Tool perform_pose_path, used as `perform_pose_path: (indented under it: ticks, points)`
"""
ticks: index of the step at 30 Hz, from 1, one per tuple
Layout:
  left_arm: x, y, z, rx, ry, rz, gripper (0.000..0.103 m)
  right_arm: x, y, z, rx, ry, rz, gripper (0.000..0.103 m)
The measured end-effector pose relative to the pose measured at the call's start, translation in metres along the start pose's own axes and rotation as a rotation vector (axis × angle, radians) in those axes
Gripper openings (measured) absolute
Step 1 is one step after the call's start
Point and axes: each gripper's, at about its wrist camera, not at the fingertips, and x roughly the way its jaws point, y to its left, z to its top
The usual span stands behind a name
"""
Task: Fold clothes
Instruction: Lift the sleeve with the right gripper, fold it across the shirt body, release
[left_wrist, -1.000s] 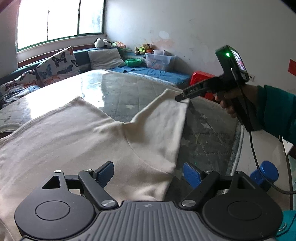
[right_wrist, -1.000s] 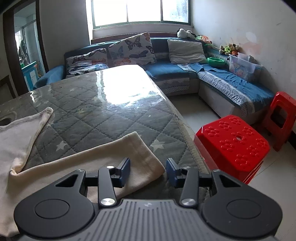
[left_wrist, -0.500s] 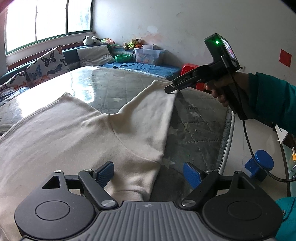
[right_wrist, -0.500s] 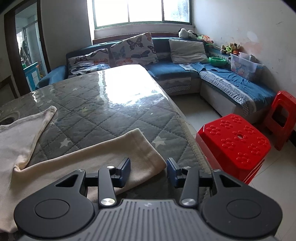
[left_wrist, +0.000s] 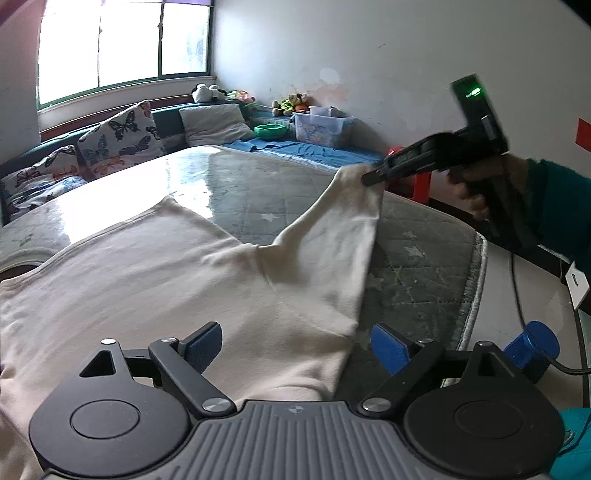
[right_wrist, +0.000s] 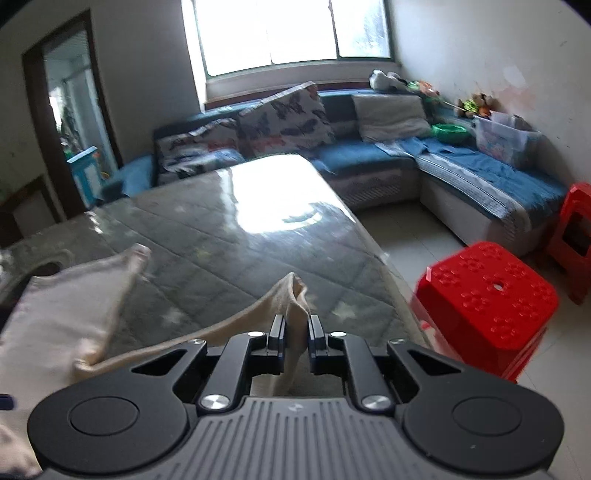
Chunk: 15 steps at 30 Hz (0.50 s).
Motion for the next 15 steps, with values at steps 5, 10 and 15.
perform_pose_path:
  ticks: [5,10,15]
  points:
    - [-0.015,0.014,-0.004,-0.029,-0.025,0.040,0.091,-0.034,0.023,0.013,-0.030,-0.034,0.115,0.010]
    - [-0.032,0.028,-0.013,-0.062,-0.044,0.084,0.092,-0.067,0.060,0.031,-0.084,-0.061,0.274,0.010]
    - [-0.050,0.041,-0.023,-0.102,-0.074,0.119,0.093,-0.081,0.110,0.046,-0.164,-0.059,0.406,0.010]
